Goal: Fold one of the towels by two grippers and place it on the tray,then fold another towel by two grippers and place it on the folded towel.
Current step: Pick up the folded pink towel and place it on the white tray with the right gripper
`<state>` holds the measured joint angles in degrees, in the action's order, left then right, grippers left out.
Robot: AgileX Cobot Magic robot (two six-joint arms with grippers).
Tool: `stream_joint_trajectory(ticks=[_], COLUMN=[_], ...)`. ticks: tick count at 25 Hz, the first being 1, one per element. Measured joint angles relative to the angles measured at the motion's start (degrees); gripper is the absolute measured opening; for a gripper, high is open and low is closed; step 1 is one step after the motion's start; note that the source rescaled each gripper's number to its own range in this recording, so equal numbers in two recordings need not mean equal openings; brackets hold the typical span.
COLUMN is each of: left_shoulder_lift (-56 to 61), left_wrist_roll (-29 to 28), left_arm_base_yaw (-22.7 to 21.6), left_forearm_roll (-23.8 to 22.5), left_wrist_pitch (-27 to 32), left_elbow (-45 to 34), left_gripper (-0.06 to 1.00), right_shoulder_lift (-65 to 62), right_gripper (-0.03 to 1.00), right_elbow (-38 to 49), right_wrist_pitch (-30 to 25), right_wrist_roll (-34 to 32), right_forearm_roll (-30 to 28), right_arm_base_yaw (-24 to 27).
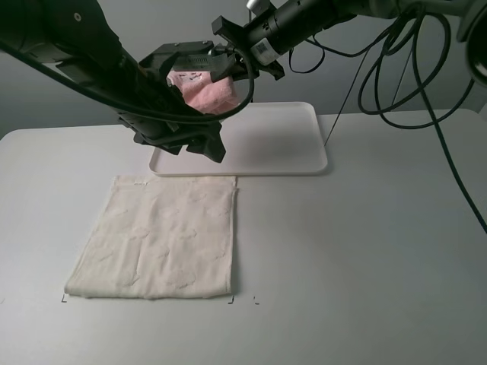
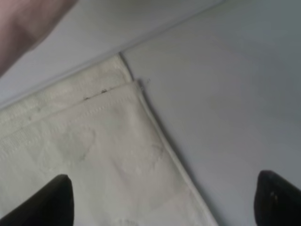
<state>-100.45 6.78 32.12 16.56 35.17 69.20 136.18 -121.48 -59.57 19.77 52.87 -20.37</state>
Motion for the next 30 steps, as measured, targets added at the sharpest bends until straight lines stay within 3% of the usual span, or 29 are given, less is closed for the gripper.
stream_joint_trajectory(ticks=[6, 13, 21, 22, 24, 27, 28, 30], left_shoulder_lift=[0.0, 0.0, 0.0, 0.0, 0.0, 0.0, 0.0, 0.0], left_wrist_roll=[0.7, 0.8, 0.9, 0.9, 0.9, 0.9, 0.9, 0.9], left_arm_base_yaw=[0.0, 0.0, 0.0, 0.0, 0.0, 0.0, 0.0, 0.0], left_forearm_roll=[0.2, 0.1, 0.1, 0.1, 0.1, 0.1, 0.1, 0.1], left_wrist_pitch=[-0.1, -0.1, 0.4, 0.5, 0.6, 0.9, 0.9, 1.0], left_elbow=[0.0, 0.0, 0.0, 0.0, 0.0, 0.0, 0.0, 0.0], left_gripper=[0.98, 0.99, 0.99, 0.99, 0.99, 0.99, 0.99, 0.99], right_shoulder_lift=[10.2, 15.8, 16.6, 16.6, 16.6, 16.6, 16.5, 15.4], right_gripper=[0.08, 0.08, 0.09, 0.13, 0.33, 0.83, 0.91, 0.98], right_elbow=[-6.9, -7.3, -7.5, -7.5, -7.6, -7.6, -7.6, -7.6], right_wrist_pitch=[0.8, 3.7, 4.9, 5.0, 5.4, 5.5, 5.5, 5.4], right_wrist_roll=[-2.5, -3.8, -4.3, -4.7, -5.3, -5.5, -5.5, -5.5], right_forearm_roll=[0.7, -10.7, -12.4, -12.4, -12.4, -13.2, -13.5, -15.3], right_arm_base_yaw=[0.9, 3.4, 3.4, 3.4, 3.4, 3.4, 3.4, 3.4])
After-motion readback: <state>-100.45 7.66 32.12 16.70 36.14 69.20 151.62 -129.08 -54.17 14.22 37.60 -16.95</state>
